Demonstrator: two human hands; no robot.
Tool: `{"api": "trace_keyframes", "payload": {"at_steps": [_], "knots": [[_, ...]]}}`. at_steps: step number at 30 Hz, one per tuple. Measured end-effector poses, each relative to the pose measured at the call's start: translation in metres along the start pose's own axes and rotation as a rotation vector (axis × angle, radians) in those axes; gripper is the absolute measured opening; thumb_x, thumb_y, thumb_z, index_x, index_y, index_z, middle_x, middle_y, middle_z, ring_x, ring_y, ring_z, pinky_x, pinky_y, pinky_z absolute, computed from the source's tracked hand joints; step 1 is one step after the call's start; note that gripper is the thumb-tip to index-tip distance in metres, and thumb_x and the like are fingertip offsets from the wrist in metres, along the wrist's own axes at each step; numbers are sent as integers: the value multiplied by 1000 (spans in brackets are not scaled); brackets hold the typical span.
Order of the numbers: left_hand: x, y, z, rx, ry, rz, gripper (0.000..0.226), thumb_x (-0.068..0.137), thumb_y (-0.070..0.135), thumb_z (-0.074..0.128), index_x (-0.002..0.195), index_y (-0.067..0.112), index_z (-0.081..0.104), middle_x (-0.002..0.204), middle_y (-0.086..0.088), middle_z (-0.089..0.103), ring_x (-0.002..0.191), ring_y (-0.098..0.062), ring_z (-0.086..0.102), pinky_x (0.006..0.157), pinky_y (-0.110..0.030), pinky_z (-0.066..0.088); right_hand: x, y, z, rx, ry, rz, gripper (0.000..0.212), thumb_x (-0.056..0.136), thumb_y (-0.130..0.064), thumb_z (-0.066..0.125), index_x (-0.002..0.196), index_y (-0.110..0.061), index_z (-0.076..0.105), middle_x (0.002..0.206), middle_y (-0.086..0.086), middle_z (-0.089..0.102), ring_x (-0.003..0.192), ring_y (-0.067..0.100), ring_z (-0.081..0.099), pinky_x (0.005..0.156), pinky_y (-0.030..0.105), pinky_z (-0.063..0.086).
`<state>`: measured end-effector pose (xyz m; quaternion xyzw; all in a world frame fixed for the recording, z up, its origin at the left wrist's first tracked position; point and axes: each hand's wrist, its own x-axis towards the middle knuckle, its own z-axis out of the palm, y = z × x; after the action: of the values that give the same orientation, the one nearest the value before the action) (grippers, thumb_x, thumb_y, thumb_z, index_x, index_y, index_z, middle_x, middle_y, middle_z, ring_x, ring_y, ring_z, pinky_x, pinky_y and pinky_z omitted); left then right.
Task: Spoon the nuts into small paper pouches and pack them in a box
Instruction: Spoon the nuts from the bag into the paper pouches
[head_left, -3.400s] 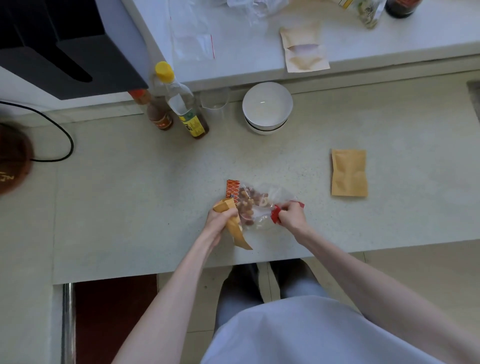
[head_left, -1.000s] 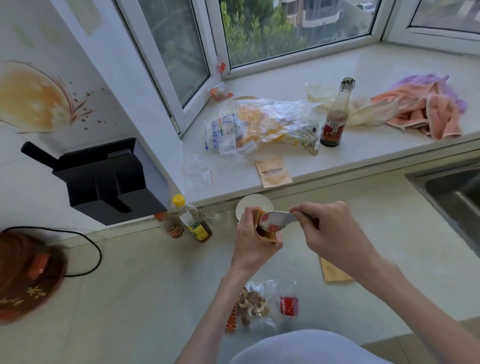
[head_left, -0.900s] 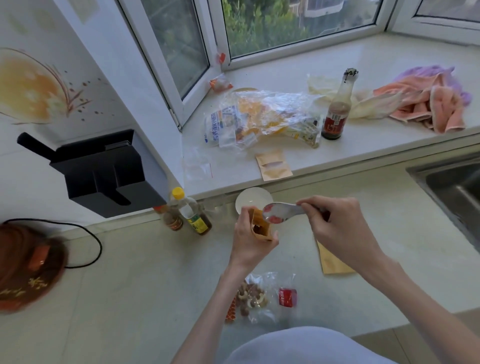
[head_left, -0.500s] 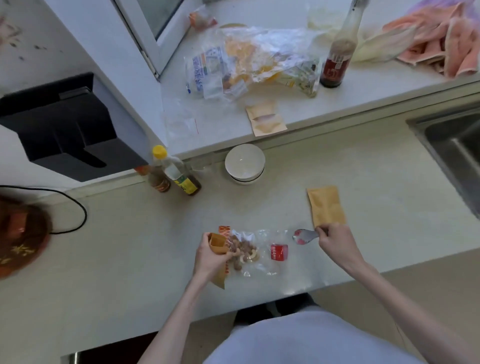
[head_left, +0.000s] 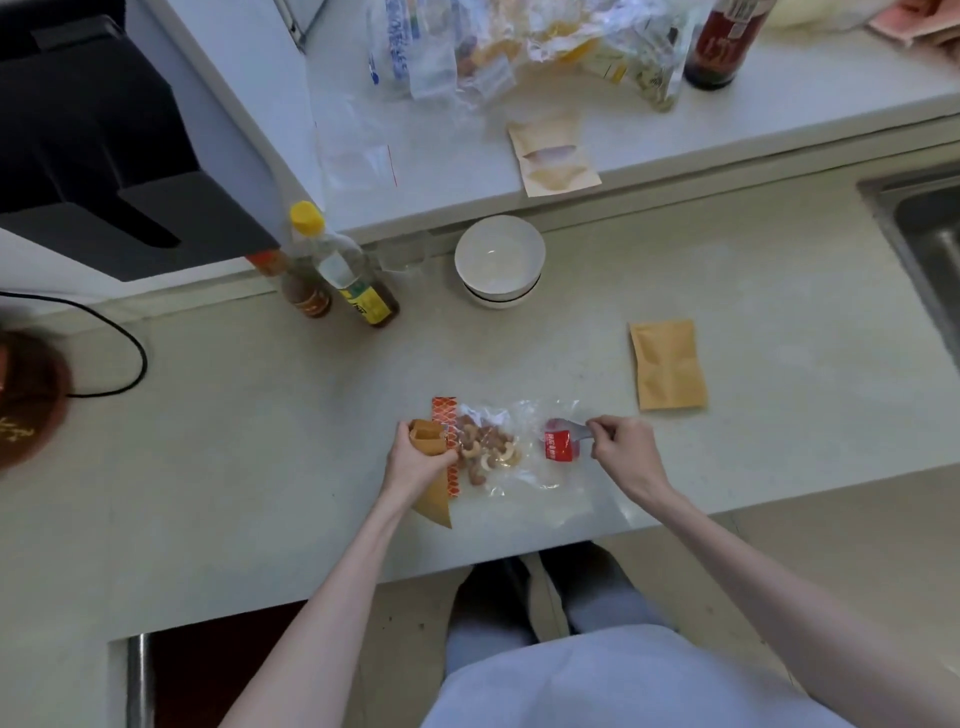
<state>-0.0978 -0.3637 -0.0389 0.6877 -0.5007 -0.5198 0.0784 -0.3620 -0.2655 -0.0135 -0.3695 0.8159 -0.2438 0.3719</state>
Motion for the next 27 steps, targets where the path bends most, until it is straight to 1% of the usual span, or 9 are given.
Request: {"api": "trace_keyframes", "payload": {"at_steps": [5,8,11,13,16,19,22,24,27], "knots": [[12,-4,13,-49,-62,-23,73,61,21,87,124,15,50,107,-2,66,97,-18,63,90,-37,52,-3,-12,21,-52,-49,-51,25,88,-7,53,73,-3,72,57,5,63,47,13,50,50,32,37],[12,-10,15,-108,-88,-61,77,63,21,86,130,14,48,112,-2,66,100,-18,63,92,-39,51,-6,-22,30,-155,-69,-117,26,87,-7,53,67,-1,70,55,10,63,49,23,55,51,34,35],[10,-17,15,-141,-117,-88,76,68,21,84,134,14,46,117,-4,65,105,-19,63,98,-43,50,-11,-35,37,-272,-67,-168,26,80,0,51,55,2,58,47,13,51,42,22,38,48,33,30],[6,-21,17,-168,-115,-86,72,72,18,83,134,14,46,116,-2,65,104,-16,63,92,-37,52,-16,-45,42,-344,-70,-193,25,77,2,49,52,3,53,48,17,48,44,24,36,49,34,31],[2,-22,19,-207,-126,-63,59,73,13,80,124,20,51,108,3,66,96,-9,63,79,-26,50,-22,-56,51,-403,-92,-227,28,78,-3,49,50,-4,46,46,10,37,44,24,33,53,29,28],[1,-23,19,-224,-140,-41,50,73,12,79,113,25,52,105,4,66,97,-10,63,78,-25,48,-24,-58,59,-352,-81,-223,33,78,-4,52,46,-9,41,39,-2,26,37,13,24,45,31,25],[2,-26,19,-236,-151,-30,47,72,12,80,110,23,54,102,3,68,98,-13,65,83,-29,49,-27,-56,70,-298,-70,-160,46,76,1,53,41,-18,31,37,-8,20,31,14,22,40,18,21],[2,-28,19,-241,-154,-28,49,70,13,80,112,21,56,102,2,69,98,-13,65,88,-32,50,-28,-52,79,-184,-79,-97,49,78,1,54,39,-19,33,35,-10,23,29,13,33,37,17,29],[3,-30,19,-231,-155,-25,50,70,14,80,113,22,56,101,4,68,97,-12,65,90,-33,50,-24,-46,89,-51,-122,21,36,79,2,54,44,-6,51,39,-7,36,33,7,31,39,15,22]]}}
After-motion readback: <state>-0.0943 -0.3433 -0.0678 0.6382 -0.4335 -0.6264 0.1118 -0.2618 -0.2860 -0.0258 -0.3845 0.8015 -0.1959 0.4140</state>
